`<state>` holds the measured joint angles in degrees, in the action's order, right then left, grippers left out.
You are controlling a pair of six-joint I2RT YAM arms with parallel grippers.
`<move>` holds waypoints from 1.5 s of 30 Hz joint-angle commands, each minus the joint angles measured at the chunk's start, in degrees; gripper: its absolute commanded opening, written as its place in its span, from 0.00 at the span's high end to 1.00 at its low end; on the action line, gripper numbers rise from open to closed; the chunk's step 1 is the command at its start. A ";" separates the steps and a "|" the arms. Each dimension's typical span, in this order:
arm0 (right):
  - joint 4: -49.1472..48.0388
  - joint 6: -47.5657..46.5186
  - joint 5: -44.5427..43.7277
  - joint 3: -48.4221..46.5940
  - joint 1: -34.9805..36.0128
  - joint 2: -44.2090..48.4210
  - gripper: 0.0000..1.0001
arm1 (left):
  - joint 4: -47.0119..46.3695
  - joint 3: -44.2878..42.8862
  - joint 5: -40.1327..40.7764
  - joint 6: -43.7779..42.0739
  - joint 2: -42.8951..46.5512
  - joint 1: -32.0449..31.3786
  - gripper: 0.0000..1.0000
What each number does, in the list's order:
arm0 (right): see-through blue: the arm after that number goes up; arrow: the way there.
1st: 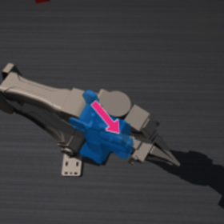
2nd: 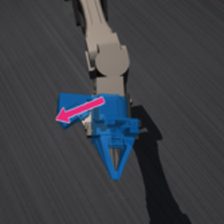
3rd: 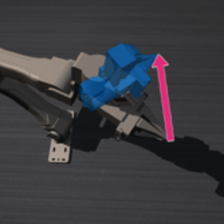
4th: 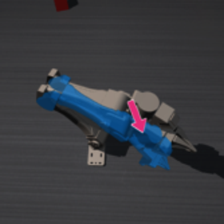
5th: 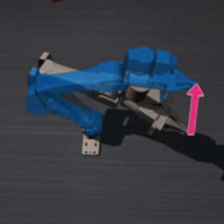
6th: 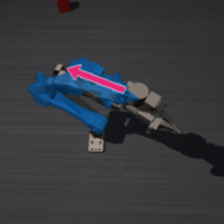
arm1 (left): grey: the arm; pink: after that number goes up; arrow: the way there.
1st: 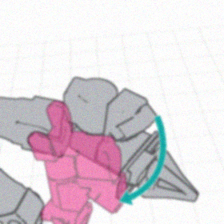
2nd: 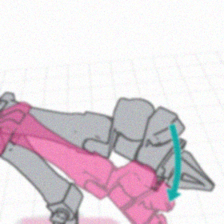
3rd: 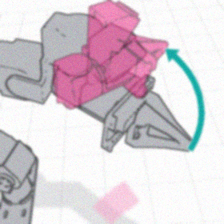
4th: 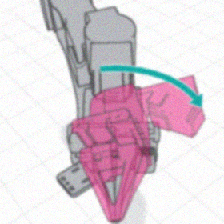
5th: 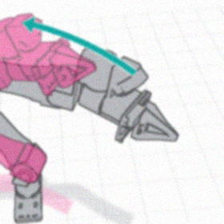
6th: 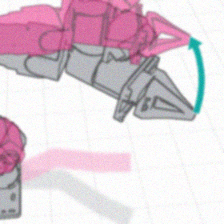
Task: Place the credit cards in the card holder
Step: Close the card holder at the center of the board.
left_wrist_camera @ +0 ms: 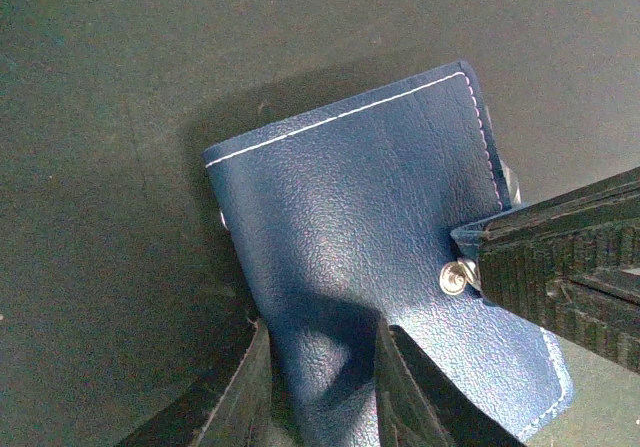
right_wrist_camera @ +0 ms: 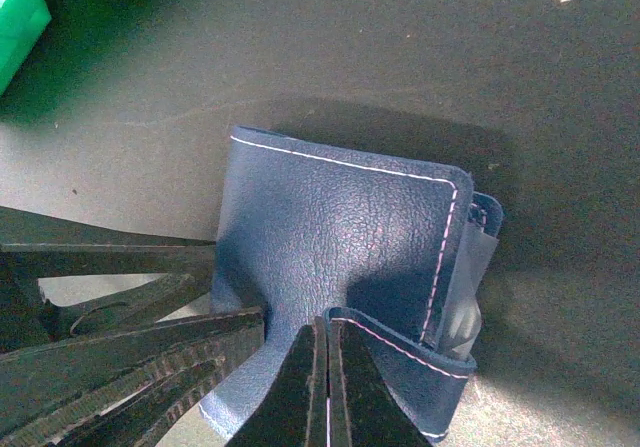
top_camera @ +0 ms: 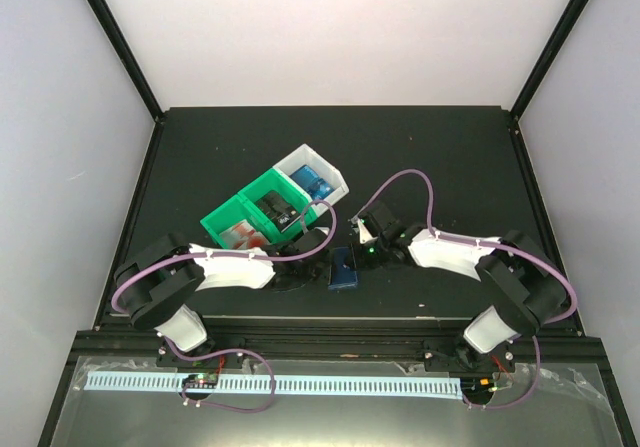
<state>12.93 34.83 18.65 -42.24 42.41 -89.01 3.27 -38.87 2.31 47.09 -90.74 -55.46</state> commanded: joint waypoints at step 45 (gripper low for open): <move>3.36 -4.28 3.31 -2.06 3.11 -5.54 0.99 | 6.02 1.34 -1.50 0.41 -2.85 0.18 0.79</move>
<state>13.78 31.46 19.05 -43.48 43.27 -90.04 3.62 -38.98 1.98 48.47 -90.85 -55.27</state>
